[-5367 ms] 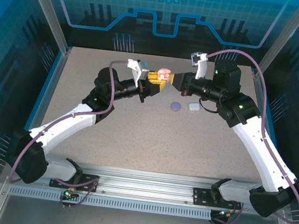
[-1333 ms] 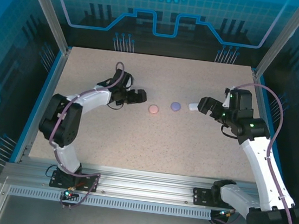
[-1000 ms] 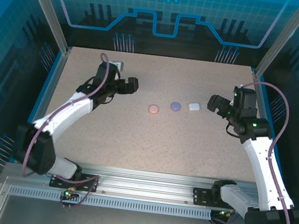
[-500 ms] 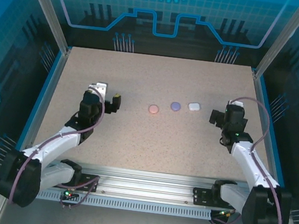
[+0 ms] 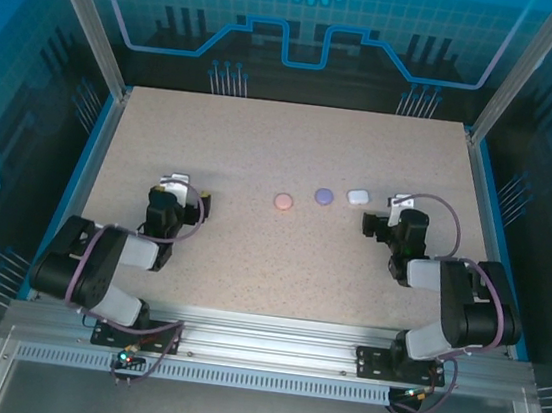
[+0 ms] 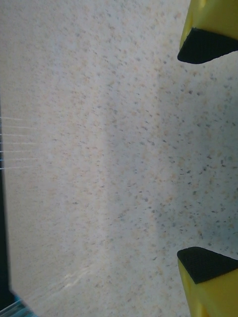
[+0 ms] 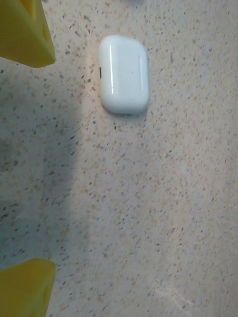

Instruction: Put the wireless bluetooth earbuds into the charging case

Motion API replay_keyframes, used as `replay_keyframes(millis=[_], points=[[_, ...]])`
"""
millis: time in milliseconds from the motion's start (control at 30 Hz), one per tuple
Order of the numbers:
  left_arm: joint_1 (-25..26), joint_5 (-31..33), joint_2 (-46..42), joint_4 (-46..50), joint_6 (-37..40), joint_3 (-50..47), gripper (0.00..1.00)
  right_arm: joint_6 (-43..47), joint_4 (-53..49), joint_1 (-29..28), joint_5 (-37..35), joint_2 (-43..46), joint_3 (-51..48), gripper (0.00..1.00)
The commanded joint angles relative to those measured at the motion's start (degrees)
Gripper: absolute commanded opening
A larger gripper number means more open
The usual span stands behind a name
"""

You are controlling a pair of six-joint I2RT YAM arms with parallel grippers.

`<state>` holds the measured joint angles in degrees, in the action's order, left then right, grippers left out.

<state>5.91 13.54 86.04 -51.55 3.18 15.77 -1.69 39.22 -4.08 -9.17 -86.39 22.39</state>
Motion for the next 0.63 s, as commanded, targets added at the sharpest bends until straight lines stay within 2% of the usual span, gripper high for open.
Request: replay_keyframes(millis=[0, 33, 100, 600], points=[[-3.28, -7.70, 1.11, 1.73, -1.15, 5.94, 0.99, 1.47, 4.22, 0.49, 3.50, 0.25, 2.06, 1.00], [-4.72, -9.59, 0.89, 5.17, -2.25, 7.43, 0.99, 1.59, 5.21, 0.34, 3.08, 0.06, 1.80, 1.00], [-5.69, -10.90, 1.00, 5.89, -3.18, 7.86, 0.99, 1.87, 4.79, -0.08, 2.81, 0.09, 1.97, 1.00], [-5.65, -10.86, 1.03, 6.07, -3.18, 7.83, 0.99, 1.81, 4.19, 0.49, 4.58, 0.08, 2.29, 1.00]])
